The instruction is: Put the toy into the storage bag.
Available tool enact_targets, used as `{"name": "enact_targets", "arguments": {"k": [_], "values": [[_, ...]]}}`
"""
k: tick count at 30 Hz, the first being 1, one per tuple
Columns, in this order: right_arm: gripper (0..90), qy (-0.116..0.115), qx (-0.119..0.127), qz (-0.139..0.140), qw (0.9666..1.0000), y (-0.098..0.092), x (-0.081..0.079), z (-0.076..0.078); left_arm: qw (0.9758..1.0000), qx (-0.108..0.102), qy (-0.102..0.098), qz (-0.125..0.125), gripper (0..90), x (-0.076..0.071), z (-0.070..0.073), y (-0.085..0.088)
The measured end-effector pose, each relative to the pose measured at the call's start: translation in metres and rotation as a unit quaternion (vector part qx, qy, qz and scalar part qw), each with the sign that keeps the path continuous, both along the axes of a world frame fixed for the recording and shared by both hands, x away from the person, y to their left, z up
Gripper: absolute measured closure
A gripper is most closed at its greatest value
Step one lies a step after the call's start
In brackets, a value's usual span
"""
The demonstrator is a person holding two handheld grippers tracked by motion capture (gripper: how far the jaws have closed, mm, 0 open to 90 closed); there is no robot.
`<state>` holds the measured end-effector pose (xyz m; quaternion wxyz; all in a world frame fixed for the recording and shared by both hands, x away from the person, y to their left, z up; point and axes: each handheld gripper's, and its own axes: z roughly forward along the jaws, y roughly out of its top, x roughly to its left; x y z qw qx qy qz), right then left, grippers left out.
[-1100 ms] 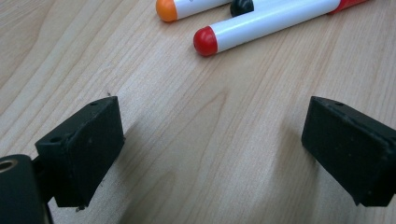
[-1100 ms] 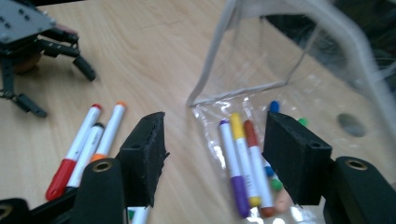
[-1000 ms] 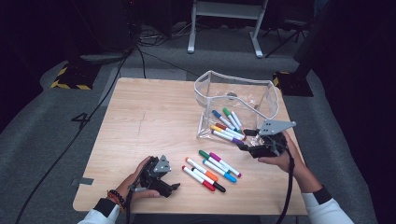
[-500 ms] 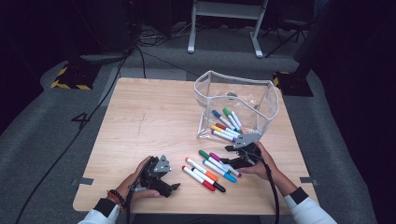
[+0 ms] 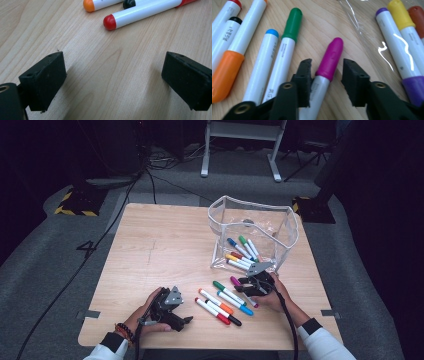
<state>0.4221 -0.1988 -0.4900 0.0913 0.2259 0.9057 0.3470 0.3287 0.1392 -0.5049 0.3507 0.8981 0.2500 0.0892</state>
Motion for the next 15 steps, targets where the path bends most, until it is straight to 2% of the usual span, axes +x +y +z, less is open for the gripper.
{"name": "enact_targets", "arguments": {"k": [4, 12, 15], "values": [[73.9, -0.002, 0.008, -0.004, 1.0000, -0.007, -0.001, -0.001, 1.0000, 0.000, 0.000, 0.000, 5.9, 0.000, 0.000, 0.000], [74.6, -0.010, 0.012, 0.003, 0.9999, -0.015, -0.005, -0.002, 1.0000, 0.000, 0.000, 0.000, 5.9, 0.000, 0.000, 0.000], [74.8, -0.017, 0.023, 0.006, 0.9996, -0.019, -0.009, 0.005, 1.0000, 0.000, 0.000, -0.001, 5.9, 0.000, 0.000, 0.000]]}}
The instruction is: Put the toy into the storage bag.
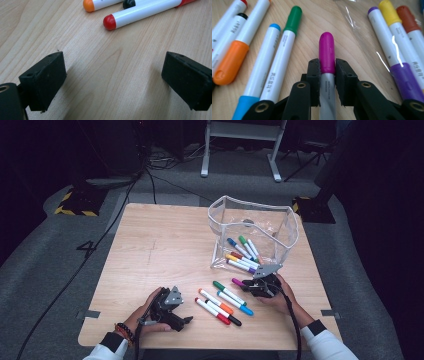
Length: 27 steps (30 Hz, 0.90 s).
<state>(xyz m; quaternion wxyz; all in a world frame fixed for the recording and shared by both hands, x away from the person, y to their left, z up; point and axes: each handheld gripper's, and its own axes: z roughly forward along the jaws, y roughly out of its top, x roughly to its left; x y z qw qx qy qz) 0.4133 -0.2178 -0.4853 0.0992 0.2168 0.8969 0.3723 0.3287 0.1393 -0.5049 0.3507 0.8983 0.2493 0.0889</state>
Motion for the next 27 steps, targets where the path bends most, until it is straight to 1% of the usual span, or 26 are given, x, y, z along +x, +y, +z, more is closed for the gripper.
{"name": "enact_targets", "arguments": {"k": [1, 2, 4, 5, 6, 8, 10, 11, 12, 18, 19, 20, 24, 25, 26, 27], "values": [[74.8, 0.000, 0.000, 0.000, 1.0000, 0.000, 0.000, 0.000, 1.0000, 0.000, 0.000, 0.000, 5.9, 0.000, 0.000, 0.000], [74.8, -0.010, 0.009, 0.001, 0.9999, -0.003, -0.003, 0.008, 1.0000, 0.000, 0.000, 0.000, 5.9, 0.000, 0.000, 0.000], [74.8, -0.018, 0.021, 0.002, 0.9996, -0.005, -0.006, 0.016, 1.0000, 0.000, 0.000, 0.000, 6.0, 0.000, 0.000, 0.000], [74.9, -0.026, 0.033, 0.002, 0.9991, -0.008, -0.007, 0.022, 1.0000, 0.000, 0.000, 0.000, 6.0, 0.000, 0.000, 0.000], [74.8, -0.028, 0.039, 0.001, 0.9988, -0.009, -0.008, 0.026, 1.0000, 0.000, 0.000, 0.000, 6.0, 0.000, 0.000, 0.000], [74.9, -0.039, 0.053, 0.001, 0.9979, -0.013, -0.010, 0.036, 1.0000, 0.000, 0.000, 0.000, 5.9, 0.000, 0.000, 0.000], [74.8, -0.050, 0.067, 0.000, 0.9965, -0.017, -0.012, 0.049, 1.0000, 0.000, 0.000, 0.000, 5.9, 0.000, 0.000, 0.000], [74.8, -0.050, 0.067, 0.000, 0.9965, -0.017, -0.012, 0.049, 1.0000, -0.001, 0.000, -0.001, 5.9, 0.000, 0.000, 0.000], [74.8, -0.062, 0.081, 0.000, 0.9948, -0.021, -0.015, 0.062, 1.0000, -0.001, 0.000, -0.001, 5.9, 0.000, 0.000, 0.000], [74.9, -0.104, 0.093, -0.004, 0.9902, -0.025, -0.025, 0.100, 1.0000, -0.001, 0.000, -0.002, 5.9, 0.000, 0.000, 0.000], [74.9, -0.104, 0.093, -0.004, 0.9902, -0.025, -0.025, 0.100, 1.0000, -0.001, 0.000, -0.002, 5.9, 0.000, 0.000, 0.000], [74.8, -0.111, 0.095, -0.005, 0.9893, -0.025, -0.026, 0.110, 1.0000, -0.001, 0.000, -0.002, 5.9, 0.000, 0.000, 0.000], [74.8, -0.118, 0.104, -0.005, 0.9875, -0.025, -0.026, 0.130, 1.0000, 0.000, 0.000, -0.002, 5.9, 0.000, 0.000, 0.000], [74.8, -0.118, 0.104, -0.005, 0.9875, -0.025, -0.026, 0.130, 1.0000, 0.000, 0.000, -0.002, 5.9, 0.000, 0.000, 0.000], [74.8, -0.125, 0.106, -0.005, 0.9865, -0.025, -0.025, 0.141, 1.0000, -0.001, 0.000, -0.002, 5.9, 0.000, 0.000, 0.000], [74.8, -0.128, 0.106, -0.005, 0.9861, -0.025, -0.025, 0.145, 1.0000, 0.000, 0.000, -0.002, 5.9, 0.000, 0.000, 0.000]]}}
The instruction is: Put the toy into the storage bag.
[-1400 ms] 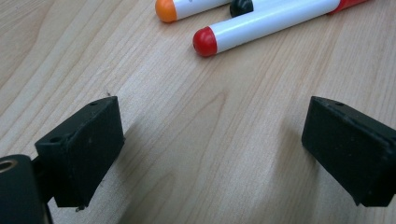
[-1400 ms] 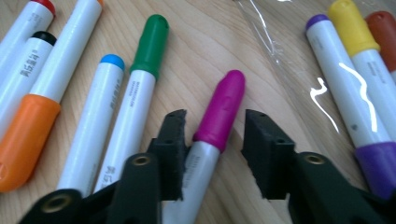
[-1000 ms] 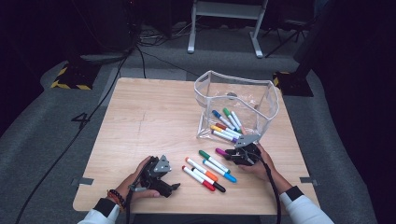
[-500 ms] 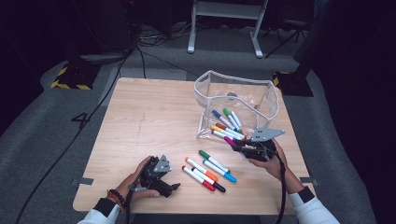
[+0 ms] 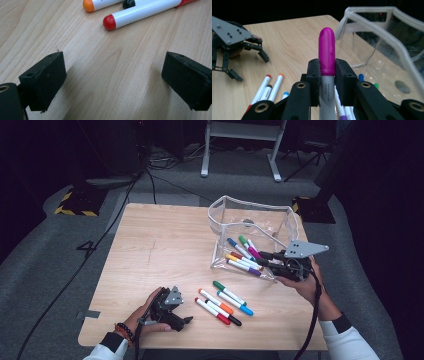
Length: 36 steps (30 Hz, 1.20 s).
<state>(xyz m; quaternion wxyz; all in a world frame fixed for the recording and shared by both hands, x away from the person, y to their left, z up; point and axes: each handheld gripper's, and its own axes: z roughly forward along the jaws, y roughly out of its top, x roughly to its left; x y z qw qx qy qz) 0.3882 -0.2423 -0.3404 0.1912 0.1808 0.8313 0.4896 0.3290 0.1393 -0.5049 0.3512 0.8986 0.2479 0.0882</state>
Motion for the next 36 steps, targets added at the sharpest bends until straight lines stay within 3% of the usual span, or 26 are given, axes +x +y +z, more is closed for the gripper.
{"name": "enact_targets", "arguments": {"k": [8, 12, 13, 16, 17, 19, 20, 22, 23, 26, 28, 30, 31, 33, 34, 35, 36], "values": [[74.8, -0.029, -0.009, -0.019, 0.9994, 0.004, 0.017, 0.052, 1.0000, 0.000, 0.000, 0.000, 5.9, 0.000, 0.000, 0.000], [74.8, -0.033, -0.011, -0.034, 0.9988, 0.005, 0.029, 0.064, 1.0000, 0.000, 0.000, 0.000, 5.9, 0.000, 0.000, 0.000], [74.8, -0.033, -0.018, -0.043, 0.9983, 0.006, 0.039, 0.069, 1.0000, 0.000, 0.000, 0.000, 5.9, 0.000, 0.000, 0.000], [74.8, -0.030, -0.024, -0.051, 0.9980, 0.007, 0.049, 0.072, 1.0000, 0.000, 0.000, 0.000, 5.9, 0.000, 0.000, 0.000], [74.8, -0.023, -0.026, -0.056, 0.9978, 0.007, 0.062, 0.075, 1.0000, 0.000, 0.000, 0.000, 5.9, 0.000, 0.000, 0.000], [74.9, -0.021, -0.025, -0.061, 0.9976, 0.007, 0.066, 0.075, 1.0000, 0.000, 0.000, 0.000, 5.9, 0.000, 0.000, 0.000], [74.8, -0.019, -0.036, -0.068, 0.9968, 0.007, 0.076, 0.076, 1.0000, 0.000, 0.000, 0.000, 5.9, 0.000, 0.000, 0.000], [74.8, -0.018, -0.041, -0.071, 0.9965, 0.007, 0.079, 0.076, 1.0000, 0.000, 0.000, 0.000, 6.0, 0.000, 0.000, 0.000], [74.8, -0.005, -0.050, -0.079, 0.9956, 0.007, 0.091, 0.072, 1.0000, 0.000, 0.000, 0.000, 6.0, 0.000, 0.000, 0.000], [74.8, 0.006, -0.061, -0.089, 0.9941, 0.006, 0.102, 0.067, 1.0000, 0.000, 0.000, 0.000, 6.0, 0.000, 0.000, 0.000], [74.8, 0.028, -0.087, -0.096, 0.9911, 0.007, 0.116, 0.056, 1.0000, 0.000, 0.000, 0.000, 6.0, 0.000, 0.000, 0.000], [74.8, 0.034, -0.095, -0.100, 0.9898, 0.007, 0.120, 0.052, 1.0000, 0.000, 0.000, 0.000, 6.0, 0.000, 0.000, 0.000], [74.8, 0.055, -0.119, -0.111, 0.9852, 0.007, 0.130, 0.043, 1.0000, 0.000, 0.000, 0.000, 6.0, 0.000, 0.000, 0.000], [74.8, 0.073, -0.141, -0.118, 0.9803, 0.007, 0.138, 0.034, 1.0000, 0.000, 0.000, 0.000, 6.0, 0.000, 0.000, 0.000], [74.8, 0.073, -0.141, -0.118, 0.9803, 0.007, 0.138, 0.034, 1.0000, 0.000, 0.000, 0.000, 6.0, 0.000, 0.000, 0.000], [74.8, 0.089, -0.164, -0.127, 0.9741, 0.008, 0.143, 0.026, 1.0000, 0.000, 0.000, 0.000, 6.0, 0.000, 0.000, 0.000], [74.7, 0.092, -0.169, -0.129, 0.9728, 0.008, 0.144, 0.026, 1.0000, 0.000, 0.000, 0.000, 6.0, 0.000, 0.000, 0.000]]}}
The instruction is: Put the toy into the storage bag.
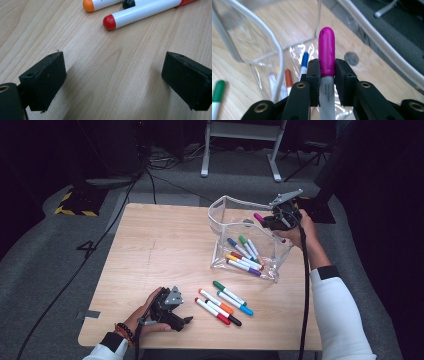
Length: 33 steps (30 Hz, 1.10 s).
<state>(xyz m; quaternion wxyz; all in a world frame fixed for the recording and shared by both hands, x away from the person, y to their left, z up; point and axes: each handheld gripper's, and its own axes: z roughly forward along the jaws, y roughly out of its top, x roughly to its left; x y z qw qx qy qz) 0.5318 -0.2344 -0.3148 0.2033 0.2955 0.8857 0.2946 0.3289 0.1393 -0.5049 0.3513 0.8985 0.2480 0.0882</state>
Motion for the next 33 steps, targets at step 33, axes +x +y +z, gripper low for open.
{"name": "enact_targets", "arguments": {"k": [33], "values": [[46.0, -0.042, 0.087, 0.029, 0.9949, -0.011, -0.048, 0.031, 1.0000, 0.000, 0.000, -0.001, 5.9, 0.000, 0.000, 0.000]]}}
